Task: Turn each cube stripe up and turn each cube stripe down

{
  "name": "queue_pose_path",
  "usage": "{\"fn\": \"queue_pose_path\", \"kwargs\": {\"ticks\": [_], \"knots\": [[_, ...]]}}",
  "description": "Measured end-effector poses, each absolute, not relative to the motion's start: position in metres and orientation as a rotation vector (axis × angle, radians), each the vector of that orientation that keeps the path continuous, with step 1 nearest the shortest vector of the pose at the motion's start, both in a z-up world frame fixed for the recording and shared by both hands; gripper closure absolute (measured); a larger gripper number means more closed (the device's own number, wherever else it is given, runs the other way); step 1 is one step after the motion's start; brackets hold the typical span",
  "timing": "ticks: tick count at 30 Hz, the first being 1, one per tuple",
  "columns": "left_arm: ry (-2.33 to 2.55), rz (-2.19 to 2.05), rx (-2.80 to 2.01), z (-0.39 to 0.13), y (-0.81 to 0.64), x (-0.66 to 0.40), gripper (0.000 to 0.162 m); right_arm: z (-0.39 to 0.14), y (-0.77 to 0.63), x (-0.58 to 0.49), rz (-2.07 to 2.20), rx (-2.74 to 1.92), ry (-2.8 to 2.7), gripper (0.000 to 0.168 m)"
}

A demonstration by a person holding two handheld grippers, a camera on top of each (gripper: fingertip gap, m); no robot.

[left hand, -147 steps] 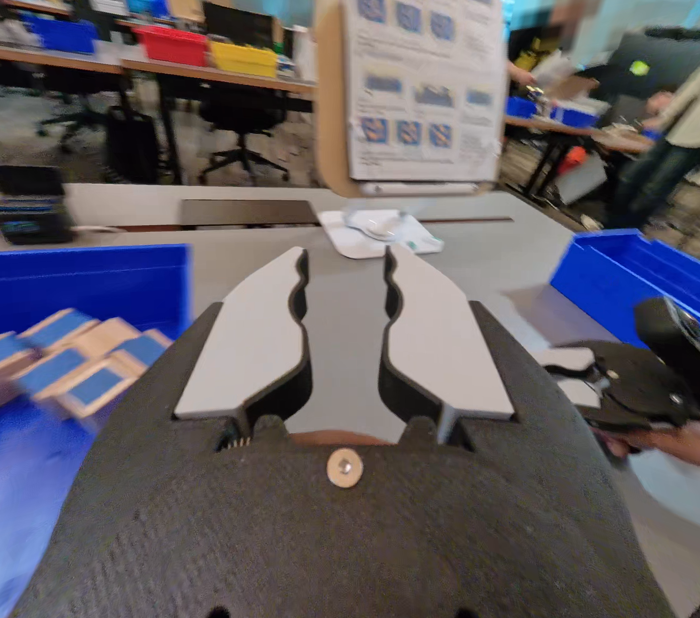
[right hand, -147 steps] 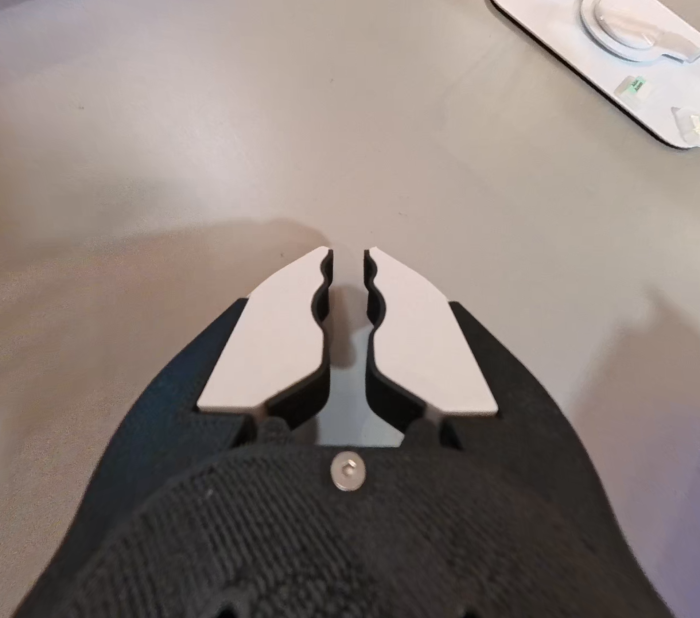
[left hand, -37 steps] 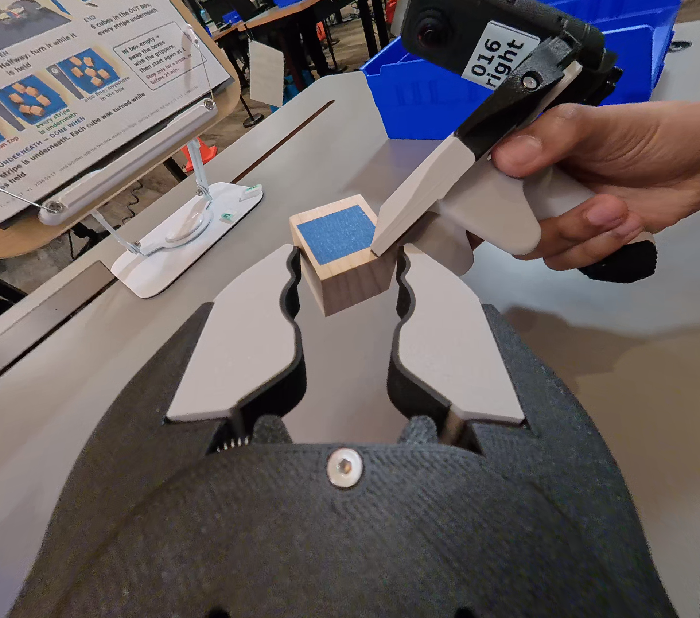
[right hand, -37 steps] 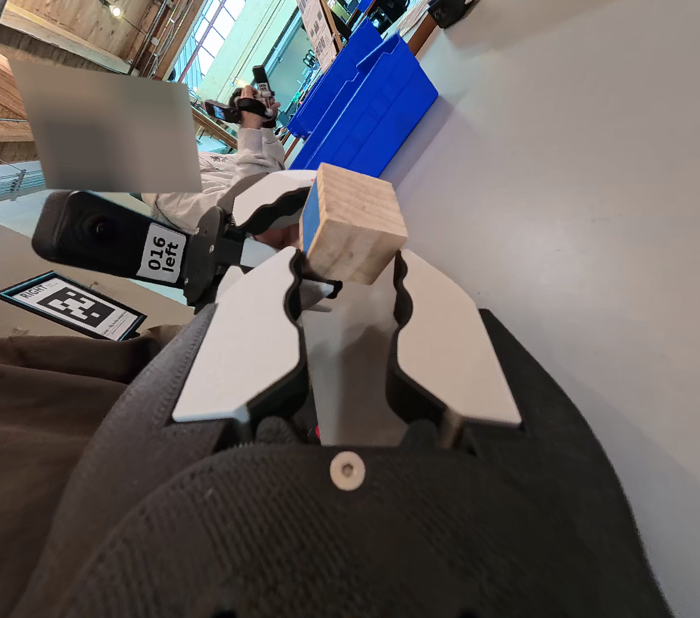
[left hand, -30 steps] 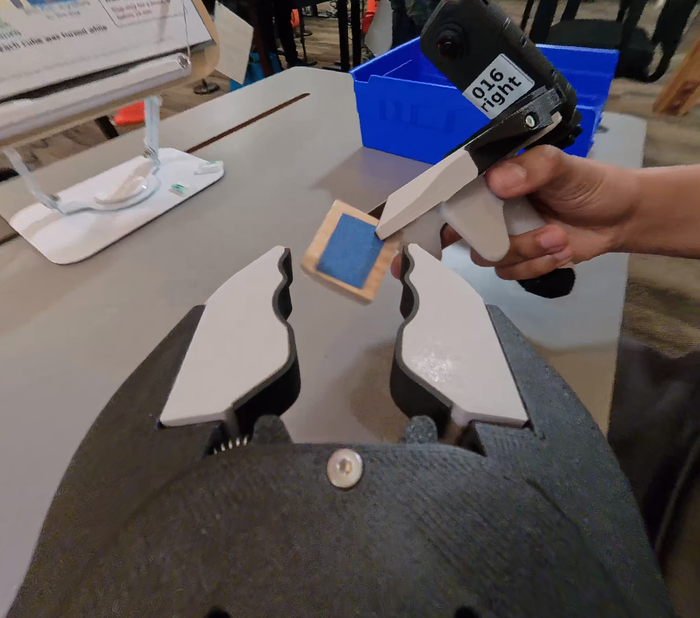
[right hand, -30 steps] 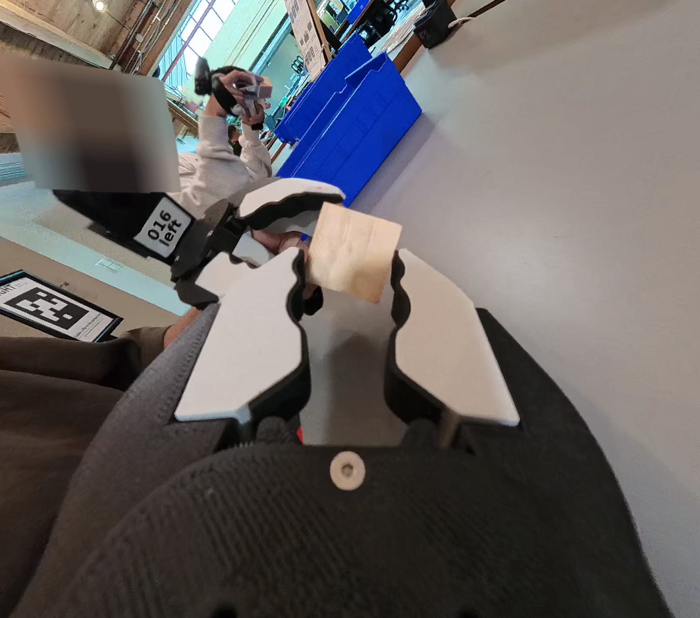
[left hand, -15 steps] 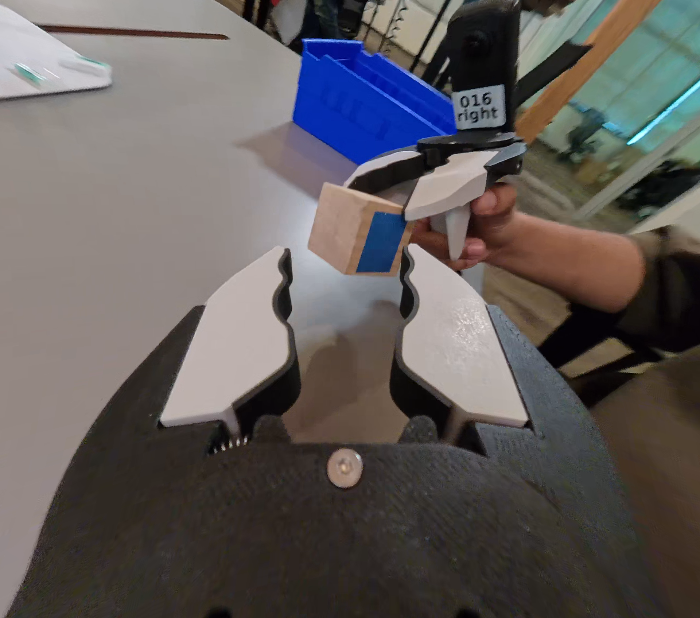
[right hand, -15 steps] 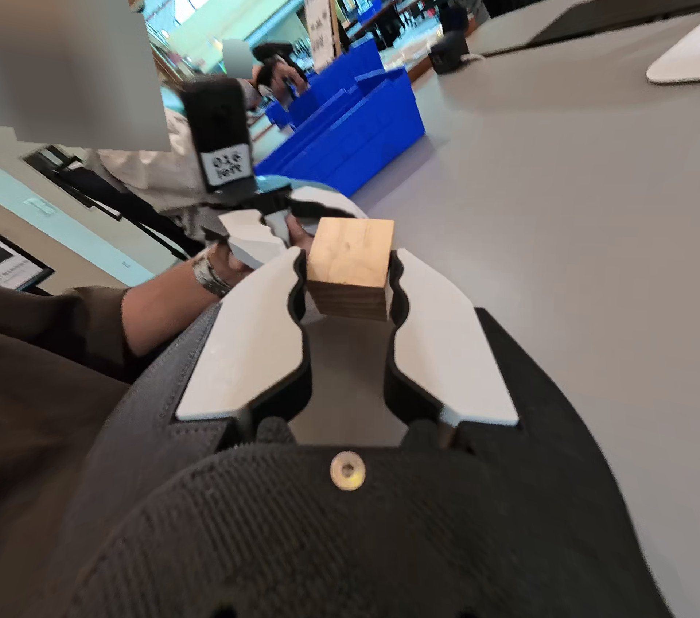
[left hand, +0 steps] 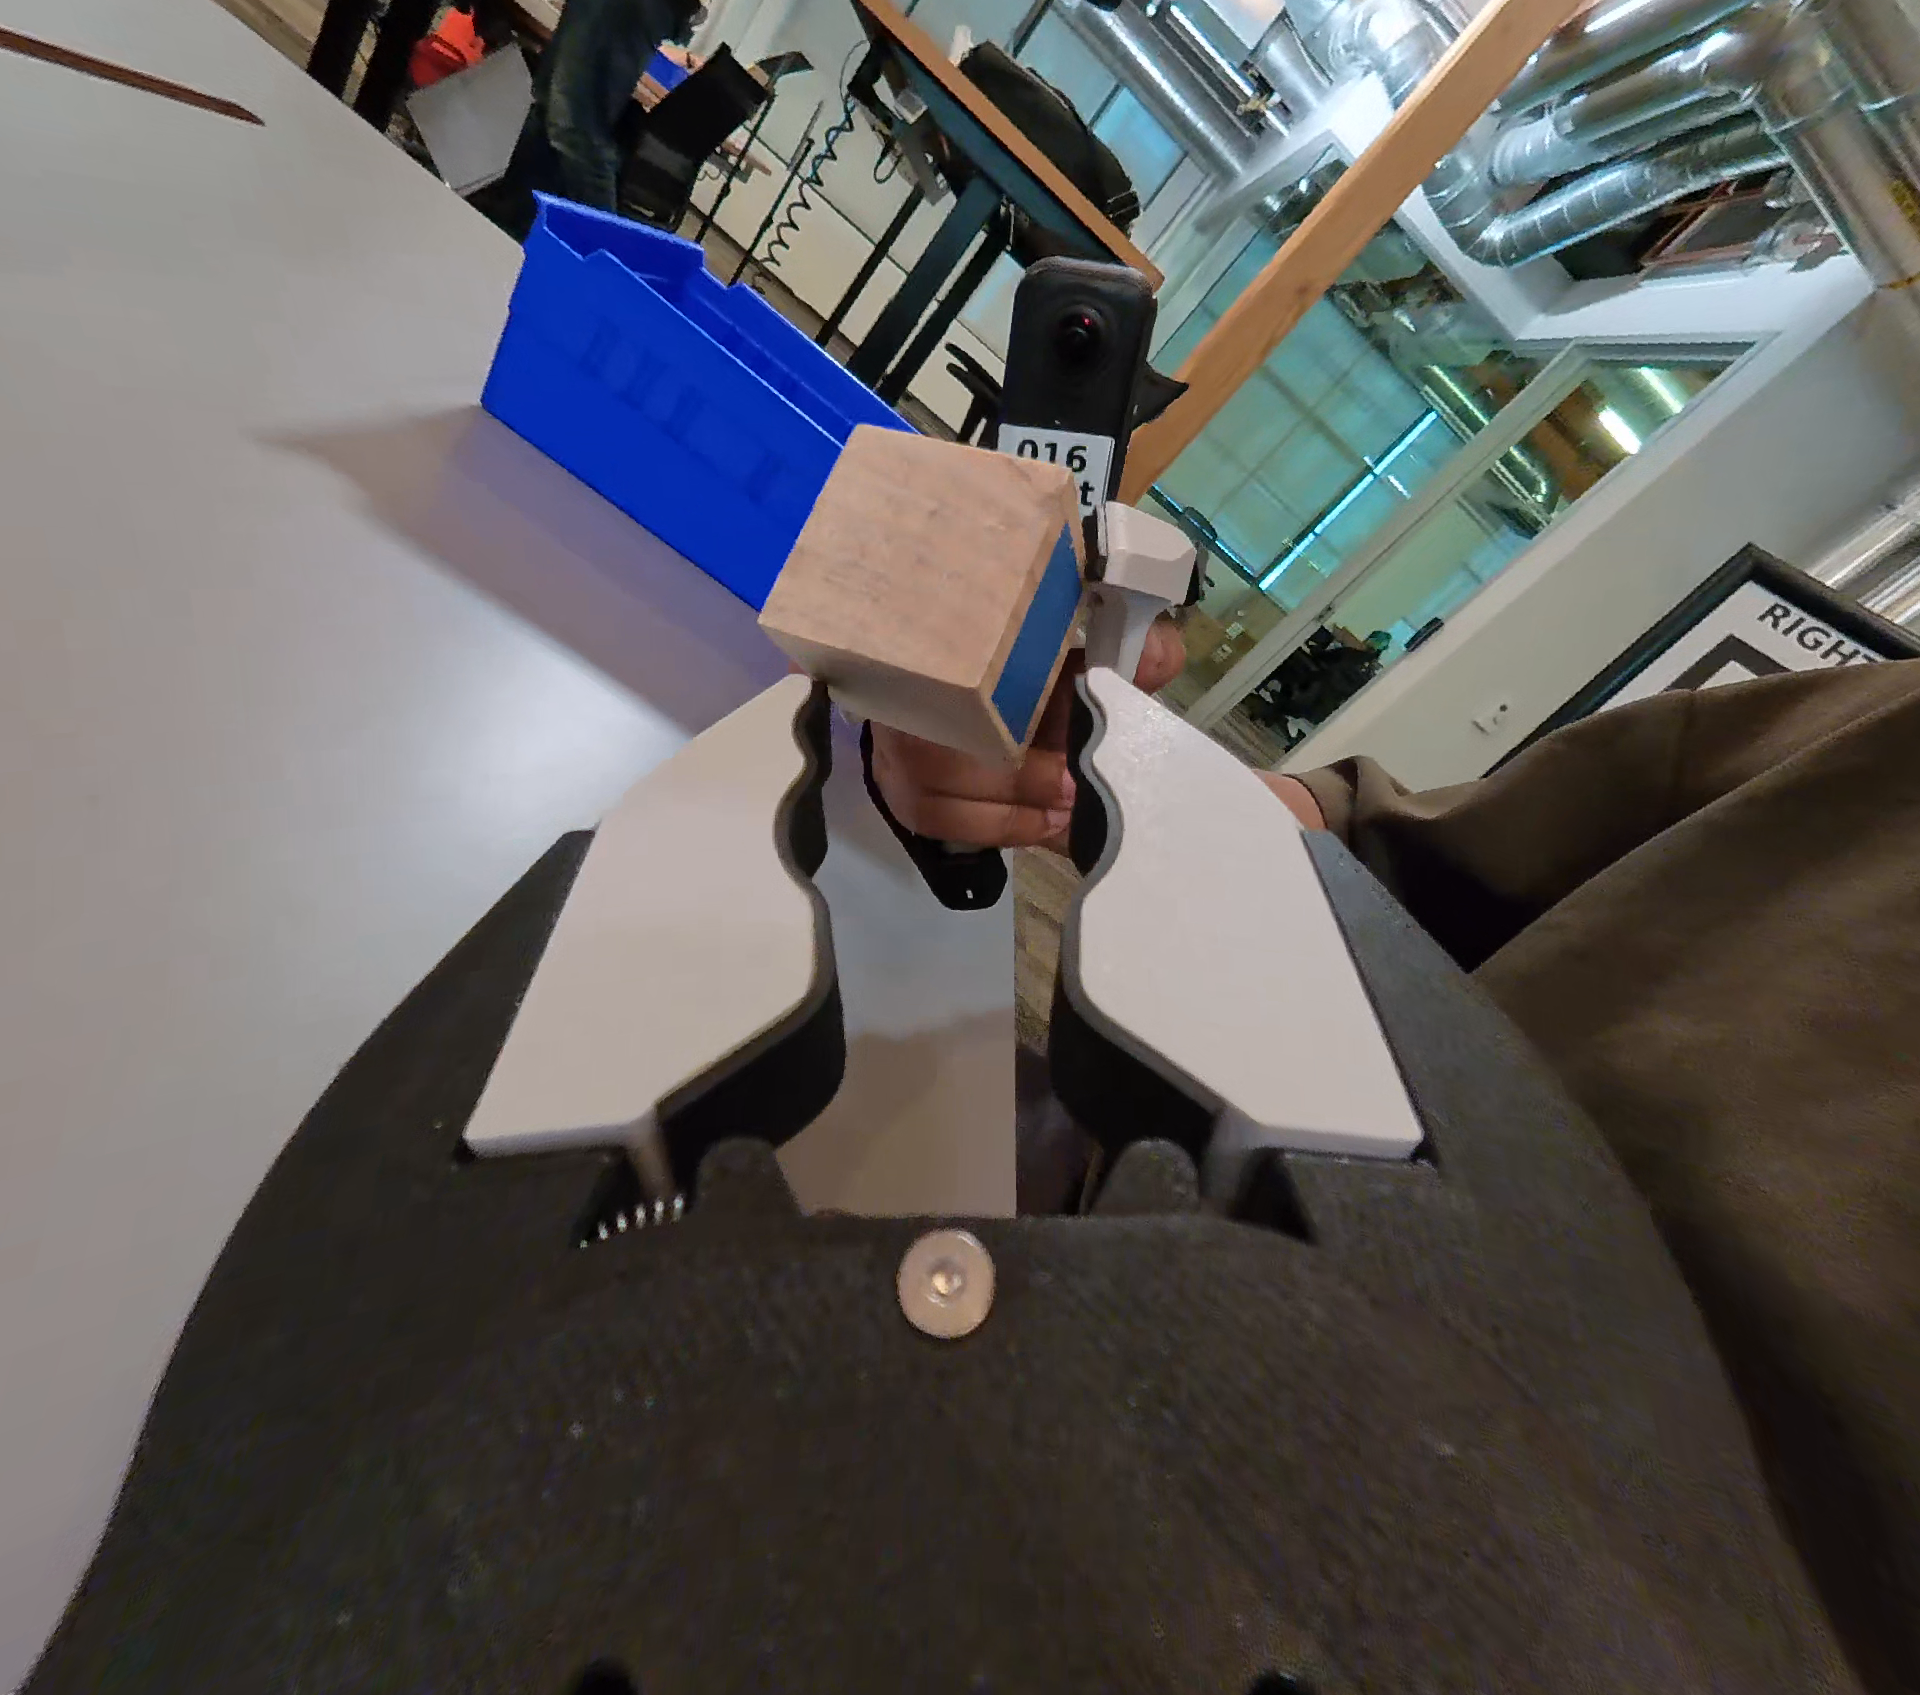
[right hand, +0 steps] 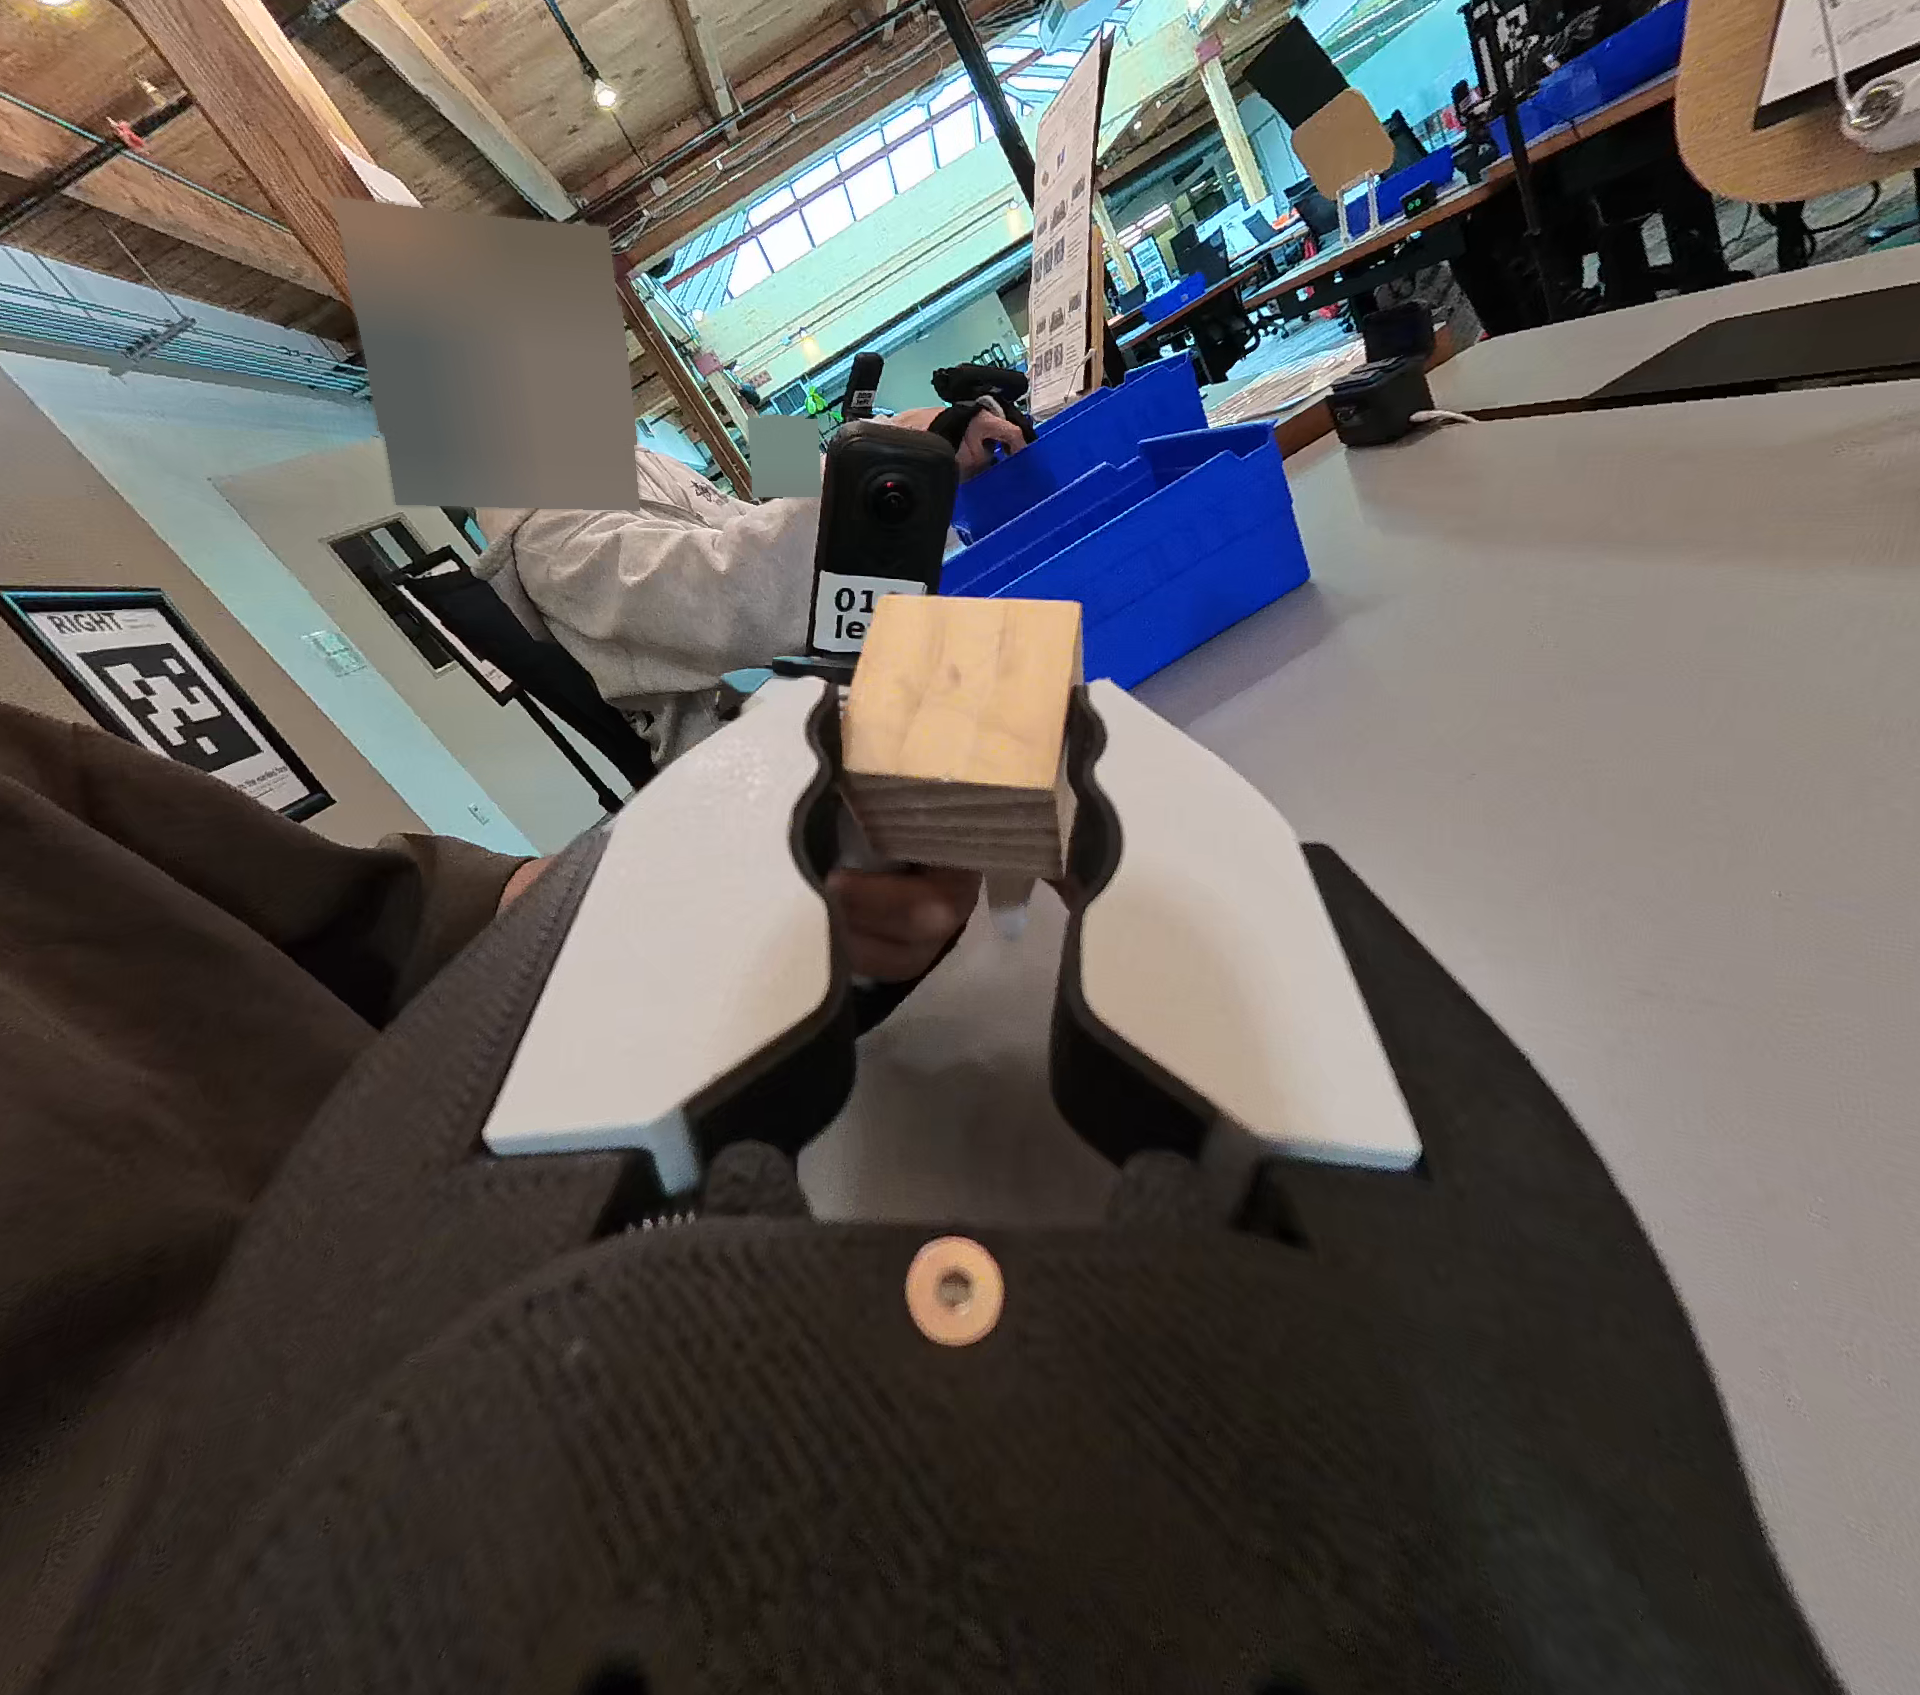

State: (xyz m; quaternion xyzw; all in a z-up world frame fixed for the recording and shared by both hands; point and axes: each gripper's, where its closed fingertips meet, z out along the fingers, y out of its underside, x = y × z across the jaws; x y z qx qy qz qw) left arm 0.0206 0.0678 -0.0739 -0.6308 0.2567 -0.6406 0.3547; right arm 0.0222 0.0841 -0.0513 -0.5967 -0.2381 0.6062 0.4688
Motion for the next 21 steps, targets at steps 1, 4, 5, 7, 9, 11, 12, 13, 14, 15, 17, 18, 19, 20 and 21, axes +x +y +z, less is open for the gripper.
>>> {"fn": "queue_pose_path", "kwargs": {"ticks": [1,4,5,7,9,11,12,13,14,15,17,18,19,20,21], "knots": [[0.649,-1.653,-1.623,-0.073,0.07,0.019,0.119,-0.051,0.085,0.023,1.482,-1.462,-0.584,0.126],[0.594,-1.666,-1.603,-0.068,0.076,0.012,0.125,-0.052,0.086,0.024,1.473,-1.465,-0.584,0.126],[0.587,-1.665,-1.6,-0.067,0.078,0.01,0.127,-0.052,0.086,0.024,1.469,-1.467,-0.588,0.126],[0.582,-1.661,-1.596,-0.067,0.079,0.008,0.13,-0.053,0.086,0.023,1.462,-1.469,-0.596,0.126],[0.582,-1.665,-1.59,-0.066,0.079,0.007,0.13,-0.053,0.085,0.023,1.463,-1.467,-0.598,0.126],[0.593,-1.671,-1.59,-0.067,0.077,0.008,0.128,-0.053,0.085,0.023,1.467,-1.465,-0.597,0.126],[0.599,-1.679,-1.589,-0.067,0.076,0.009,0.125,-0.053,0.085,0.024,1.467,-1.464,-0.595,0.126],[0.602,-1.685,-1.586,-0.067,0.075,0.009,0.122,-0.053,0.086,0.024,1.467,-1.463,-0.592,0.126],[0.607,-1.69,-1.583,-0.067,0.073,0.01,0.12,-0.052,0.086,0.024,1.469,-1.462,-0.589,0.126],[0.612,-1.689,-1.586,-0.068,0.073,0.012,0.117,-0.052,0.086,0.024,1.475,-1.459,-0.587,0.126],[0.632,-1.656,-1.616,-0.074,0.073,0.015,0.108,-0.051,0.085,0.024,1.483,-1.453,-0.579,0.126],[0.652,-1.632,-1.632,-0.078,0.072,0.017,0.105,-0.05,0.085,0.024,1.488,-1.451,-0.576,0.126],[0.666,-1.611,-1.643,-0.081,0.072,0.019,0.104,-0.05,0.085,0.024,1.492,-1.451,-0.575,0.126],[0.671,-1.601,-1.645,-0.082,0.071,0.02,0.103,-0.05,0.084,0.024,1.495,-1.451,-0.575,0.126],[0.668,-1.602,-1.64,-0.081,0.071,0.021,0.103,-0.05,0.084,0.023,1.497,-1.452,-0.577,0.126]]}}
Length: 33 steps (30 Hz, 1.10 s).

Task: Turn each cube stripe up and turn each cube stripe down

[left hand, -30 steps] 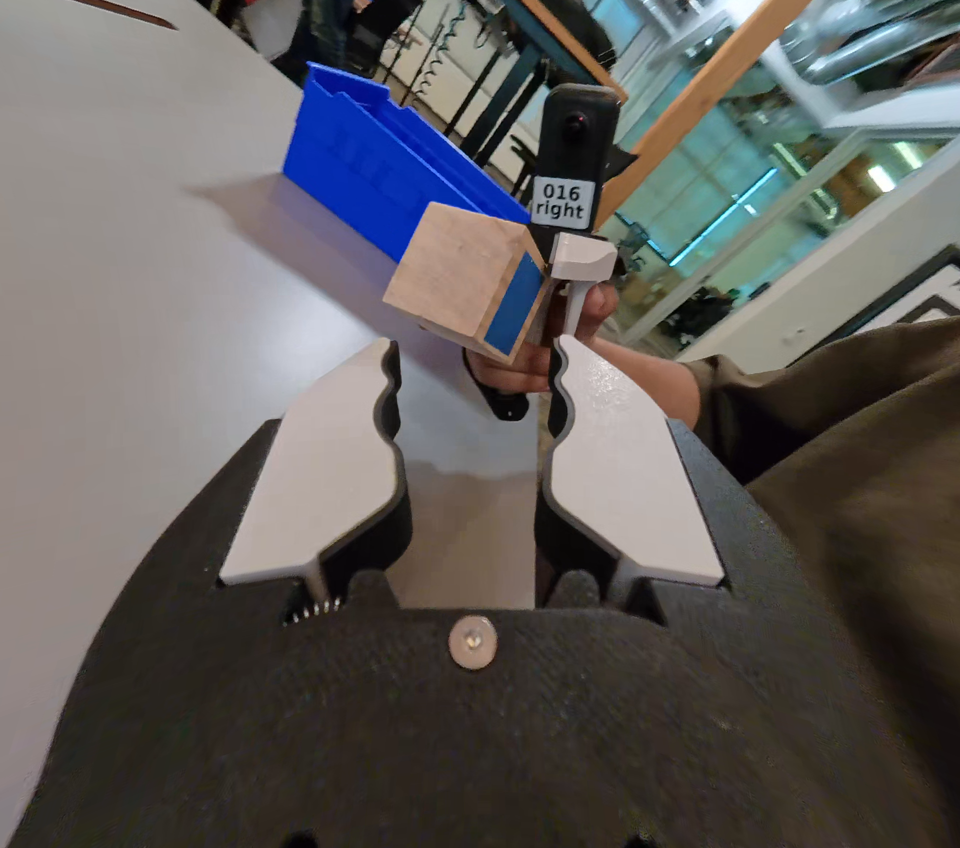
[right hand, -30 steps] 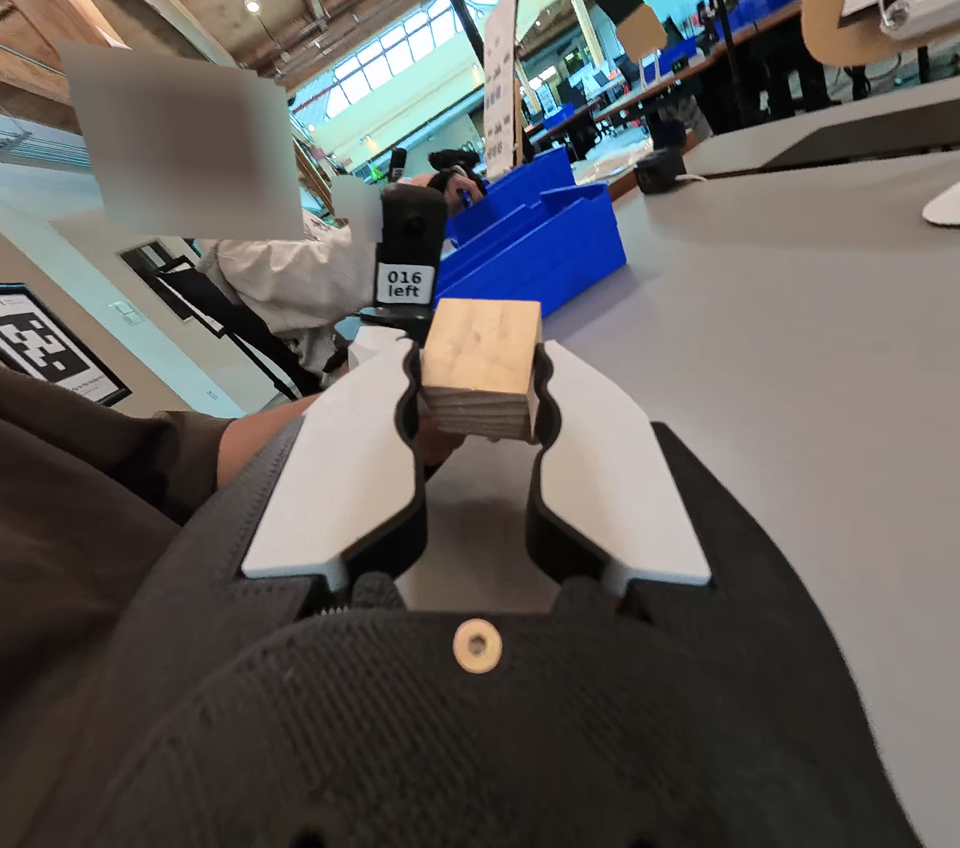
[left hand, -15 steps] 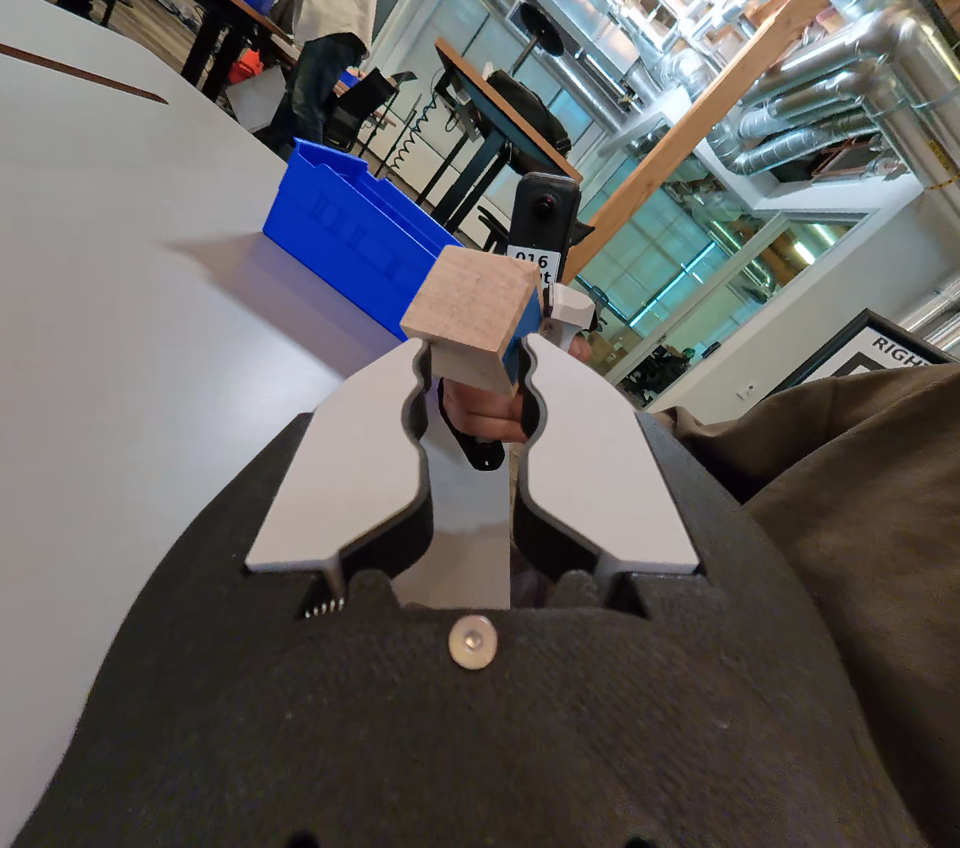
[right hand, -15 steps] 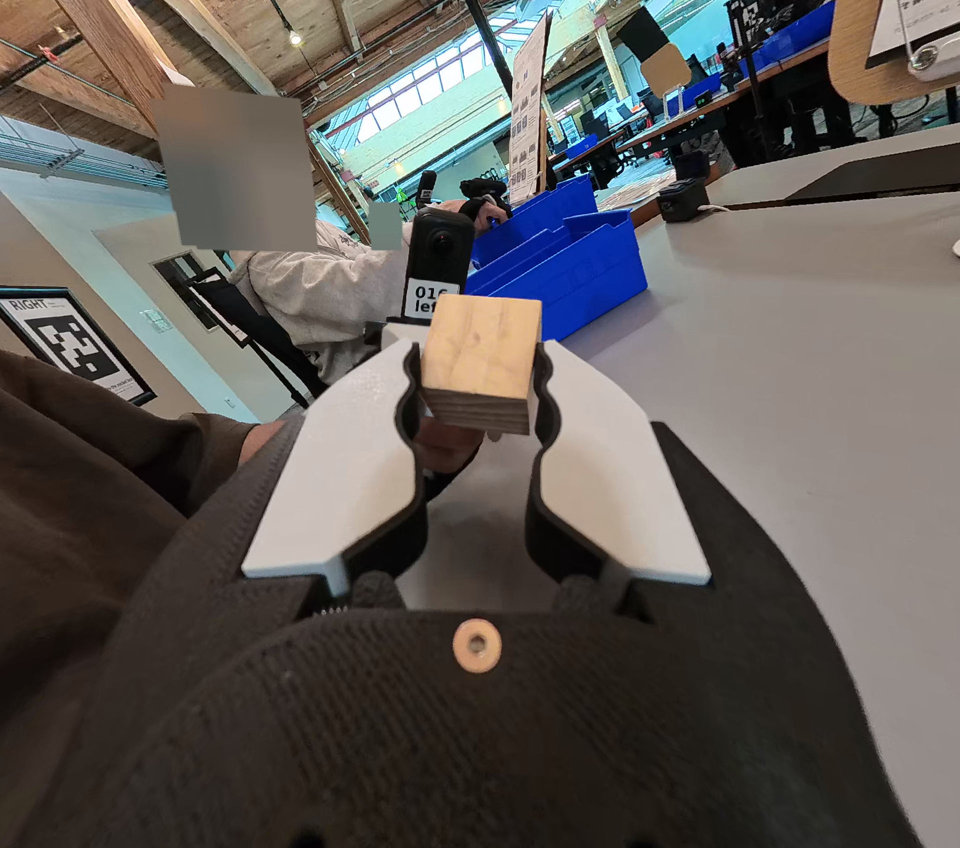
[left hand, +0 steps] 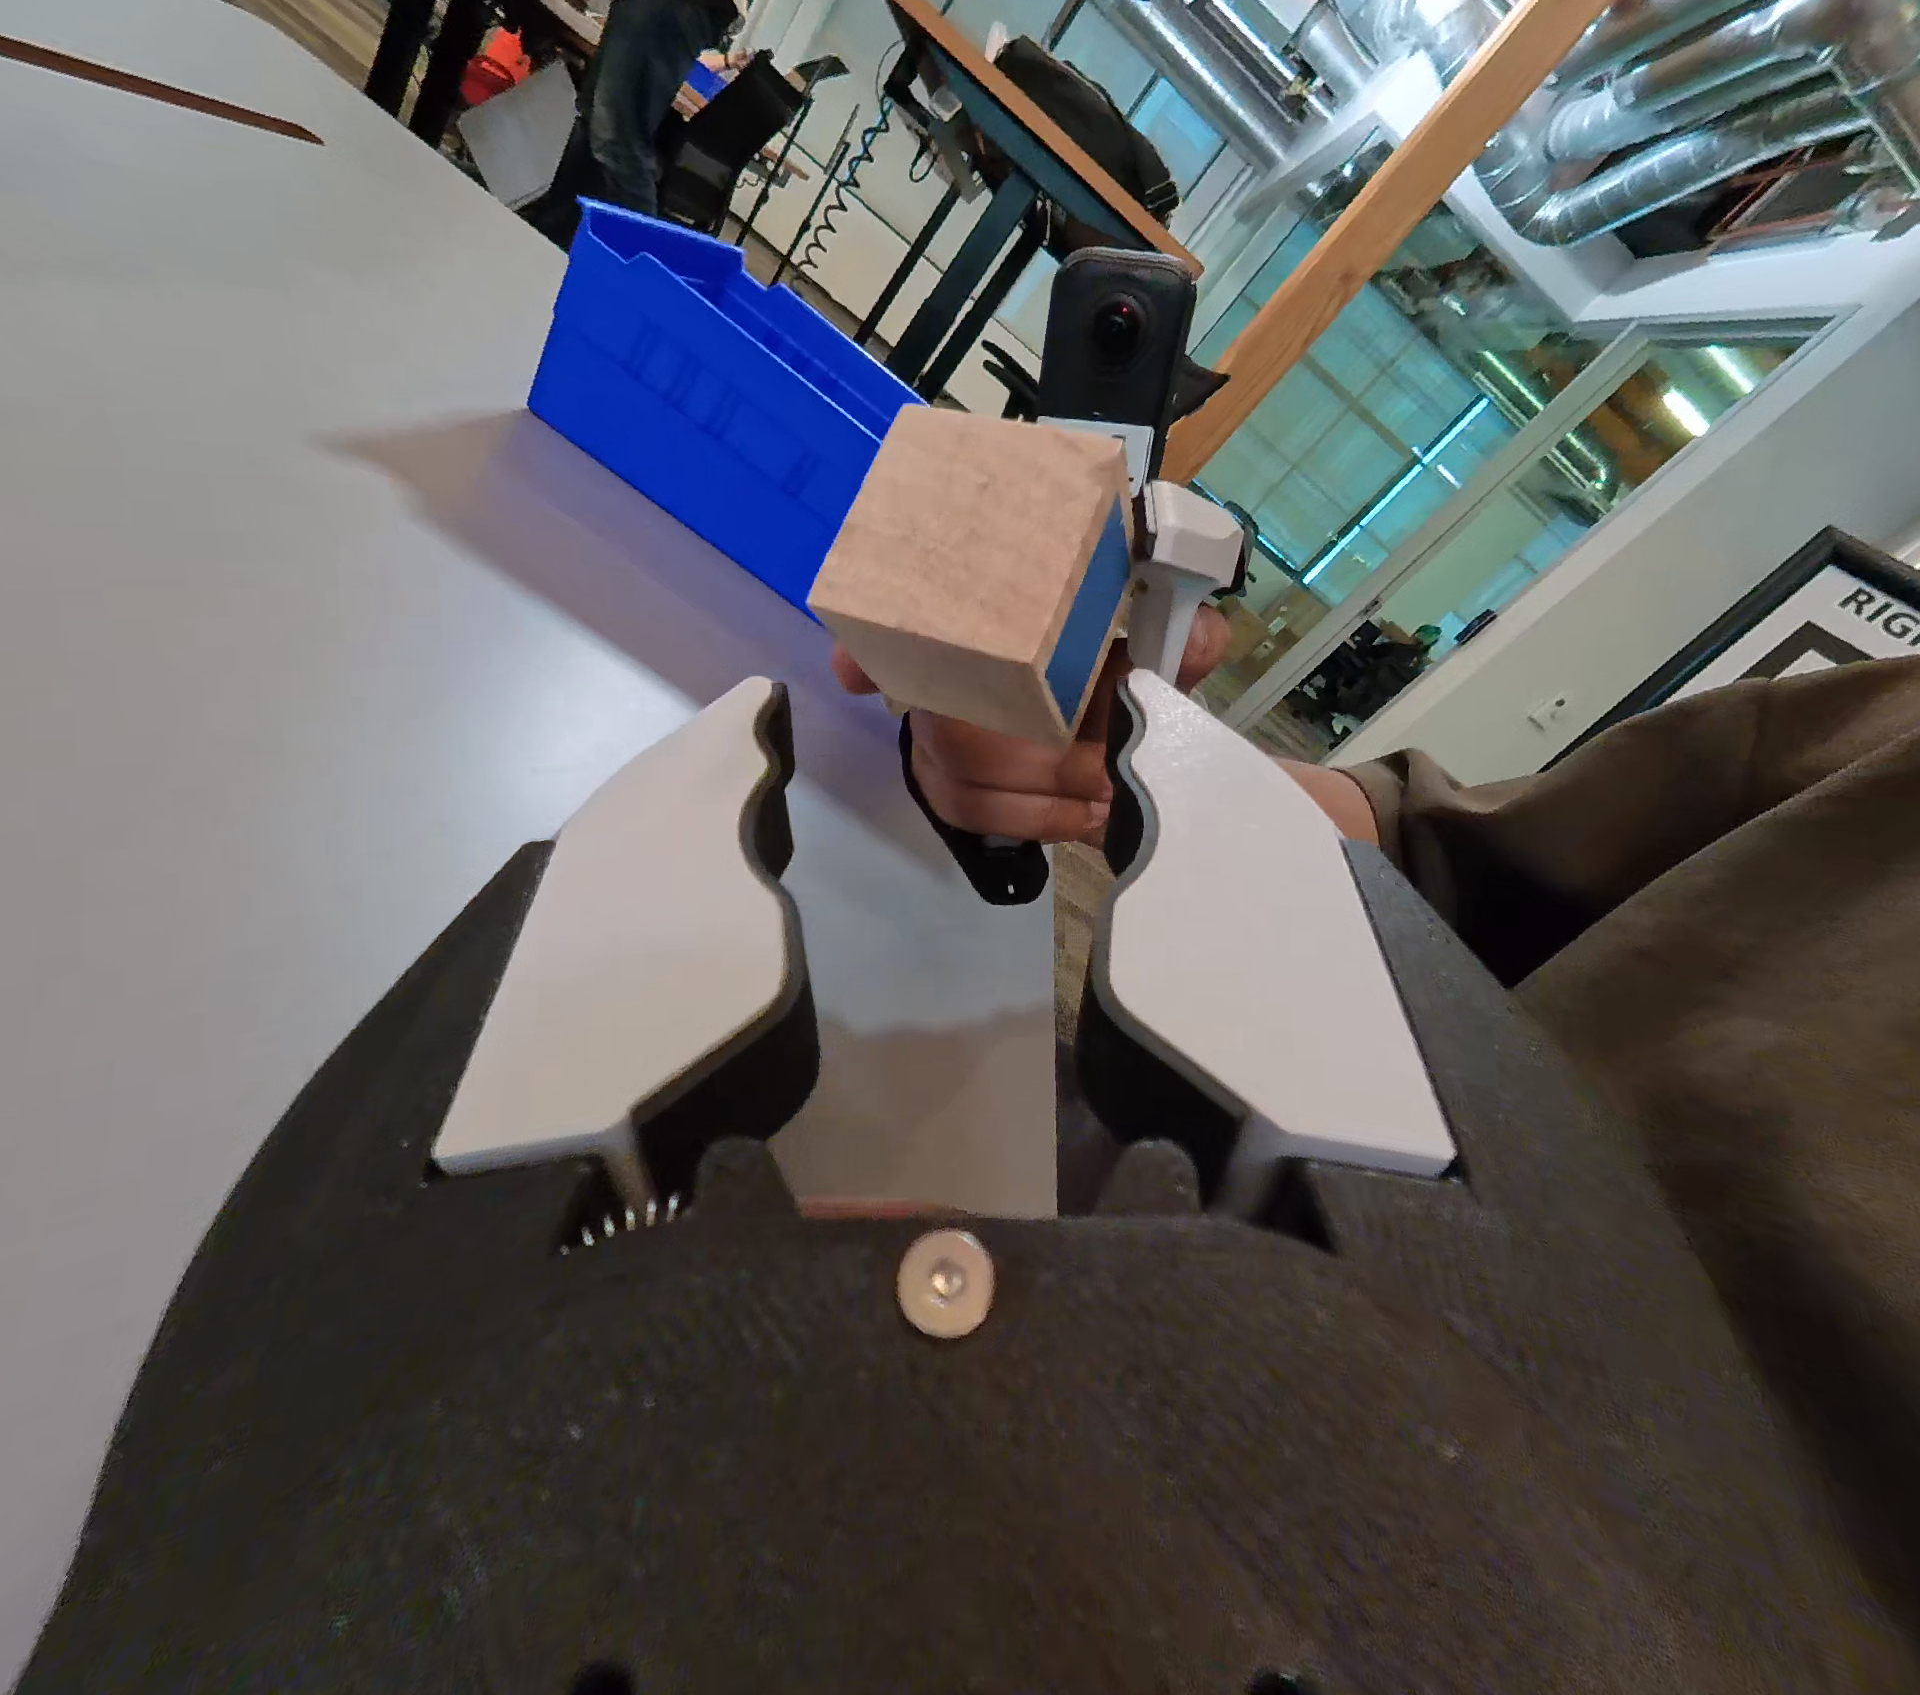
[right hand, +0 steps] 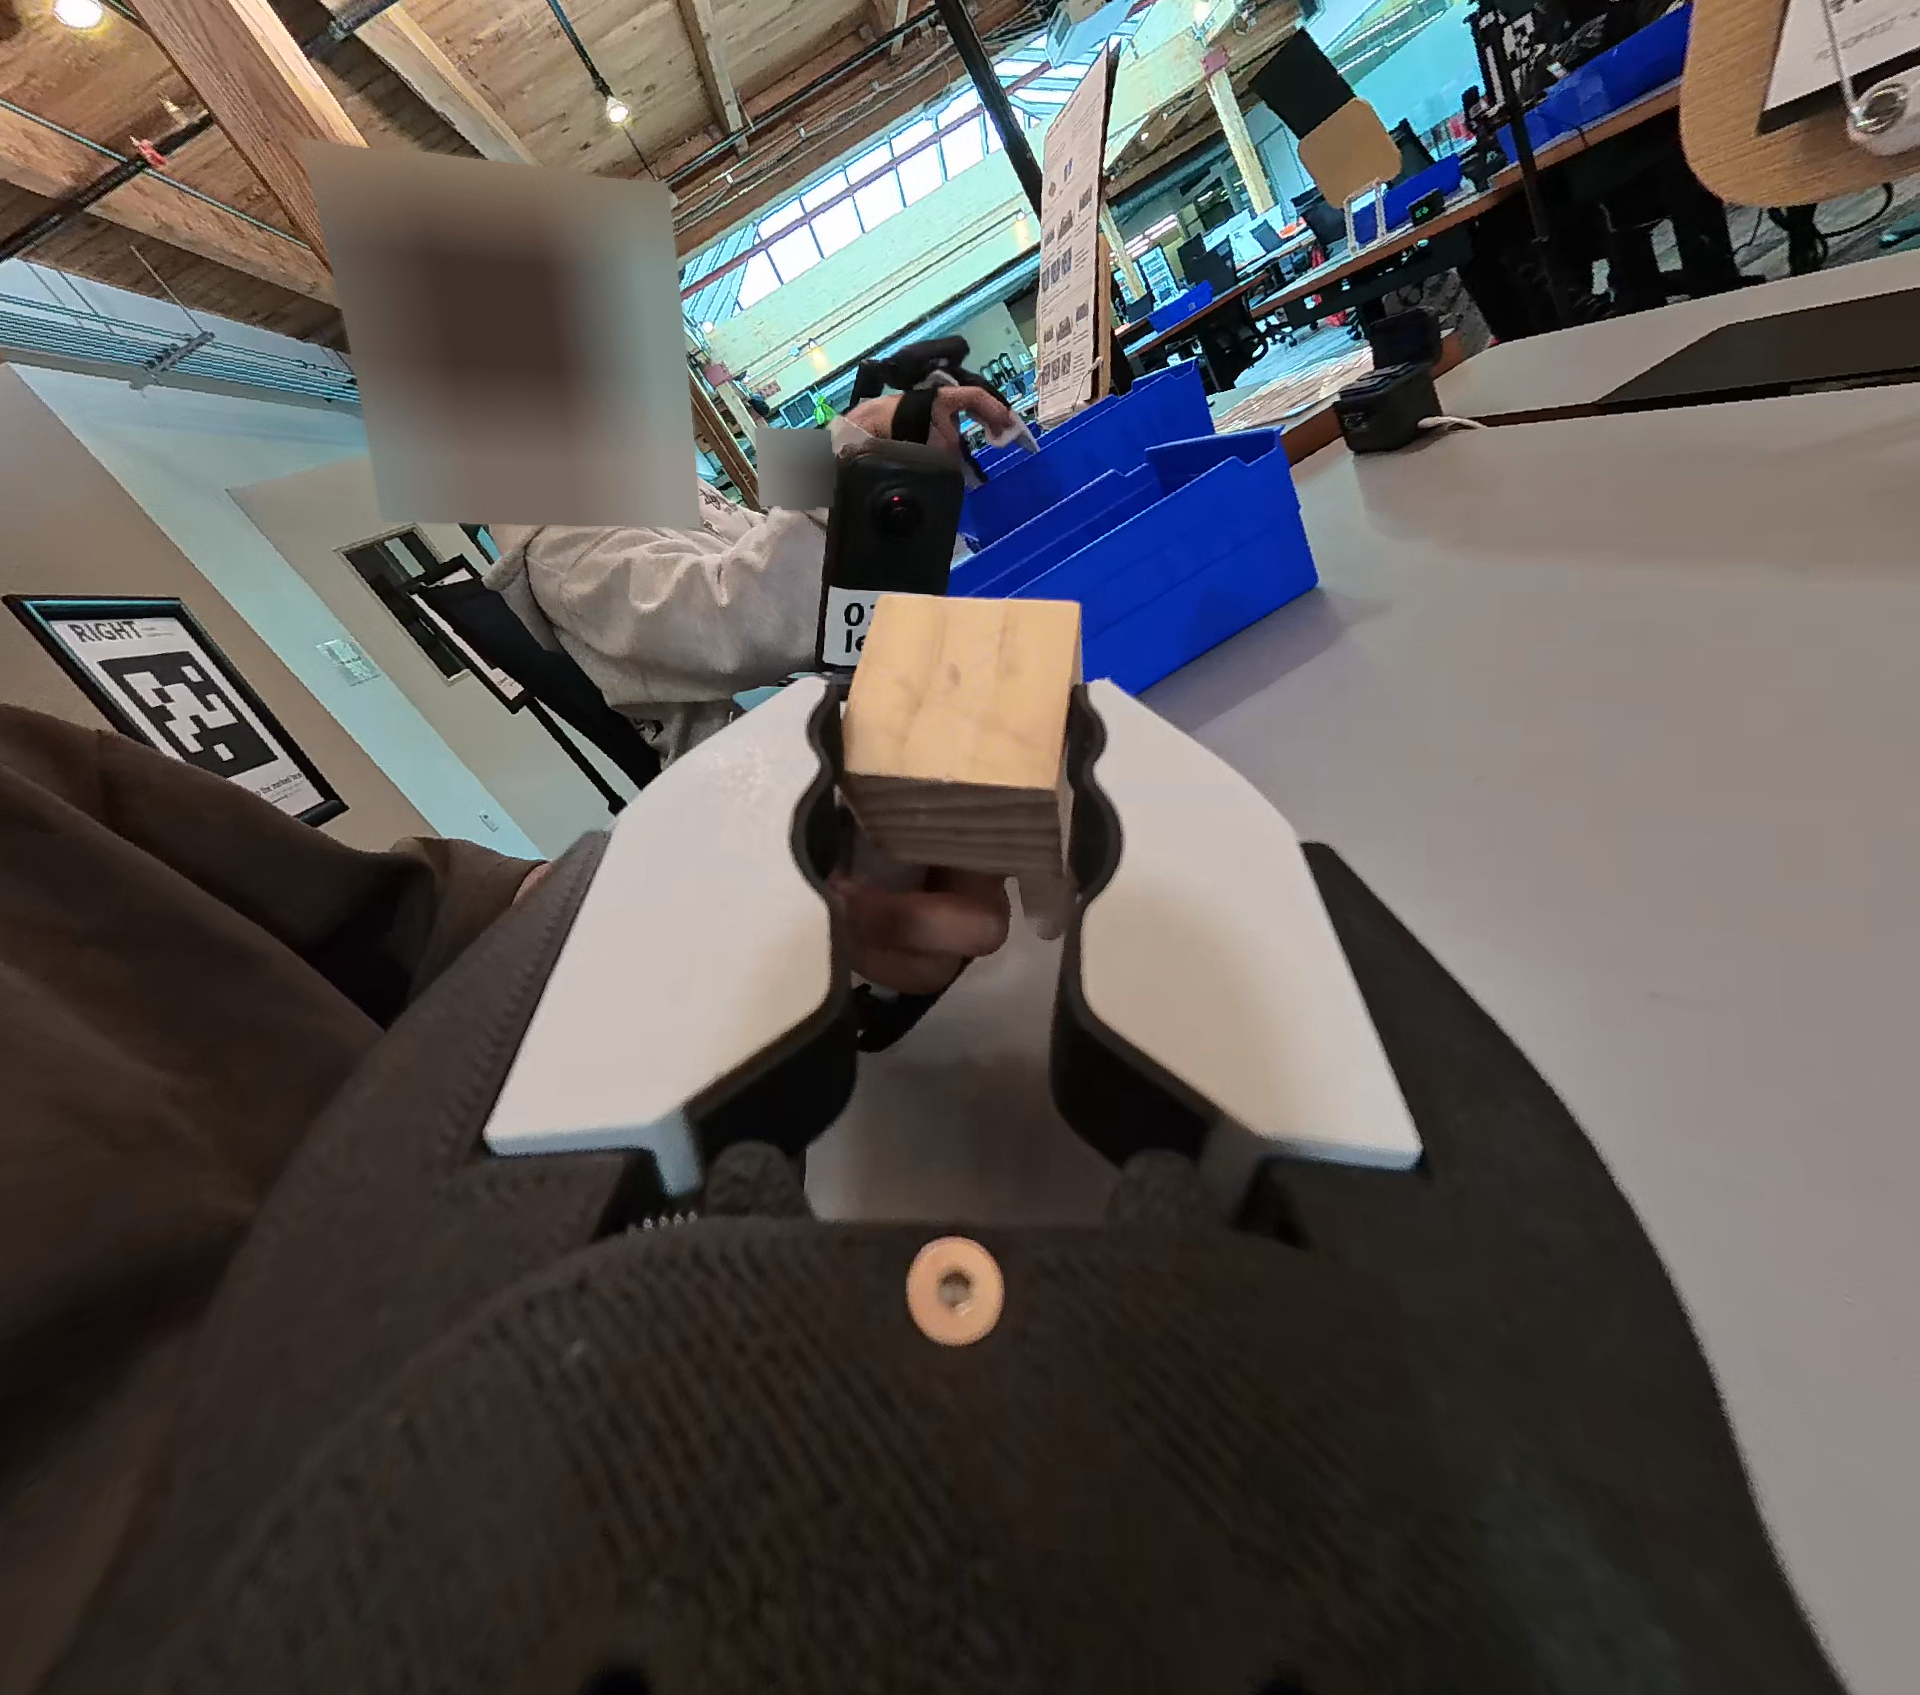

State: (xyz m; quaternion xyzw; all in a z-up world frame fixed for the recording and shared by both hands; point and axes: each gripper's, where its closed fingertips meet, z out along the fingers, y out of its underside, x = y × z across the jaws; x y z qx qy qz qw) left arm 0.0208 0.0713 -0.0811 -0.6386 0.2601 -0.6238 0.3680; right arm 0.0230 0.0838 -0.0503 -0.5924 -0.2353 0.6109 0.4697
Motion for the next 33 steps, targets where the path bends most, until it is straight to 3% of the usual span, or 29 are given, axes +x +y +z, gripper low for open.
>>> {"fn": "queue_pose_path", "kwargs": {"ticks": [8,33], "knots": [[0.652,-1.599,-1.598,-0.075,0.073,0.018,0.111,-0.054,0.081,0.018,1.506,-1.464,-0.59,0.126],[0.718,-1.409,-1.582,-0.077,0.085,0.006,0.114,-0.069,0.089,0.016,1.445,-1.532,-0.585,0.128]]}}
